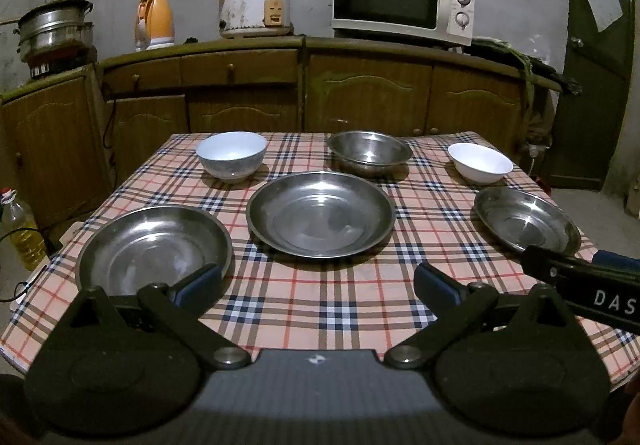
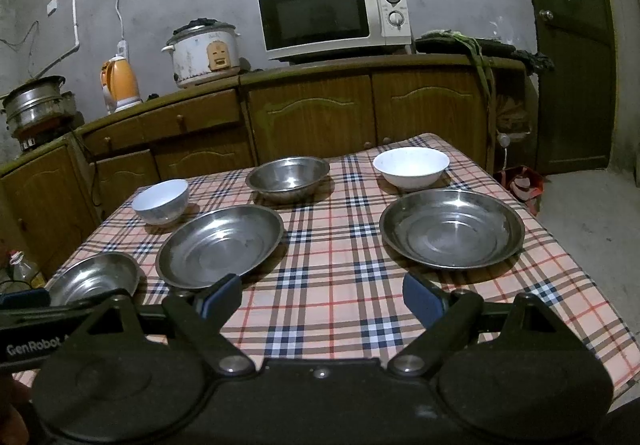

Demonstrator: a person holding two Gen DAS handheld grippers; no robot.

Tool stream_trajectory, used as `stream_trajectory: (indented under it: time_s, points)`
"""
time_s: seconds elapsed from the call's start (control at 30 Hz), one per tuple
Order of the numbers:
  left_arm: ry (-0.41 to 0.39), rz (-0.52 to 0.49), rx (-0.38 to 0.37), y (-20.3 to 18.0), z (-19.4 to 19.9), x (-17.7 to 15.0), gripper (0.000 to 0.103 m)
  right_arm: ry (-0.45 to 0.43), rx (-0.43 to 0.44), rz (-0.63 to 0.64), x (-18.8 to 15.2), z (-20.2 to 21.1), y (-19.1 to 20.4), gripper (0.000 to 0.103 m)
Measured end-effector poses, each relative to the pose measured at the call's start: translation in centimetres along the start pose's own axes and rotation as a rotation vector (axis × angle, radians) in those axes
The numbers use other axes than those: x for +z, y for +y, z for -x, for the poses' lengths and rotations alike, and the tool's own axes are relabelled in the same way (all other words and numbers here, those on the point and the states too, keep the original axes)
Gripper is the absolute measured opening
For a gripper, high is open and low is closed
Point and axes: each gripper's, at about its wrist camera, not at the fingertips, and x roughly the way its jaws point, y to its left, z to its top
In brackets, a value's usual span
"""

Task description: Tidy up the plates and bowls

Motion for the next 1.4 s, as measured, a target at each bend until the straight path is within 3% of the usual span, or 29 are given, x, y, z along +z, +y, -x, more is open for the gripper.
stream_trajectory:
  time_s: [1.4]
  points:
    - [0.072,0.008,0.024,1.2,-3.2,-0.6,0.103,0.077,-0.009,-0.004,-1.2,-3.8,0.2,0.103]
